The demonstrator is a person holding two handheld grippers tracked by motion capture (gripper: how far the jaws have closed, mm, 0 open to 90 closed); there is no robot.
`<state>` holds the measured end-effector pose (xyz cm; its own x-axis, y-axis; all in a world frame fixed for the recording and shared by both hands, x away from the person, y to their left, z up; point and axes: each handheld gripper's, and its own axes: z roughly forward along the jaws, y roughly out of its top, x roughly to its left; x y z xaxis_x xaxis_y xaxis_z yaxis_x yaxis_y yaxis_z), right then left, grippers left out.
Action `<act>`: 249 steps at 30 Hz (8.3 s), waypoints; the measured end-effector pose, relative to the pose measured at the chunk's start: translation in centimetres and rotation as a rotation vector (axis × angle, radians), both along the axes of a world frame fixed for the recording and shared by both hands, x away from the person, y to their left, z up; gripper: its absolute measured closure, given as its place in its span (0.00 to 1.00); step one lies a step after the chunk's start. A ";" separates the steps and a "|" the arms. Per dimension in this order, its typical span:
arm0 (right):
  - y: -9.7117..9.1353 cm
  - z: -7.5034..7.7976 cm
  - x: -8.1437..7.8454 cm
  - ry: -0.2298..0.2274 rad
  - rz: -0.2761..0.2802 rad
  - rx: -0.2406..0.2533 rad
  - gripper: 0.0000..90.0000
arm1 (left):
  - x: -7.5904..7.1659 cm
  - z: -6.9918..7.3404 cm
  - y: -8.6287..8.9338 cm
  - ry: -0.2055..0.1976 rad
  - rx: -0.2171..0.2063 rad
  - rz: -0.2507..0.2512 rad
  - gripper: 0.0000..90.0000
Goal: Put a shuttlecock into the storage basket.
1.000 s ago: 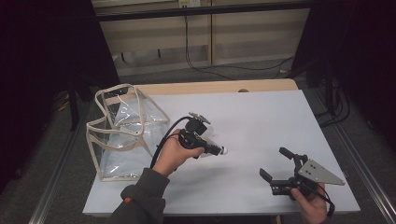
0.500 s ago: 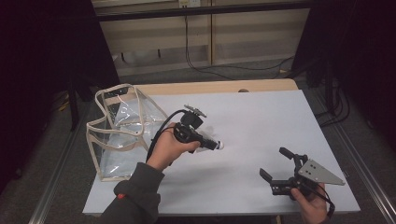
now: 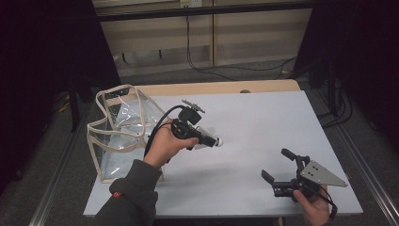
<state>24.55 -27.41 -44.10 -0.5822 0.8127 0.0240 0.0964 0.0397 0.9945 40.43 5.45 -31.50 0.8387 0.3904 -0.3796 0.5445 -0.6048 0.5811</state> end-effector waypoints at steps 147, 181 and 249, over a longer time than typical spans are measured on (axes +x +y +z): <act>0.2 0.1 0.1 -0.005 0.001 0.003 0.00 | 3.3 12.0 8.7 -0.086 0.051 0.182 0.95; 0.2 0.1 0.1 -0.002 0.002 0.003 0.00 | 3.7 13.1 11.6 -0.108 0.061 0.260 0.95; 0.2 0.0 0.2 -0.001 0.001 0.001 0.00 | 4.3 12.4 17.0 -0.115 0.121 0.380 0.95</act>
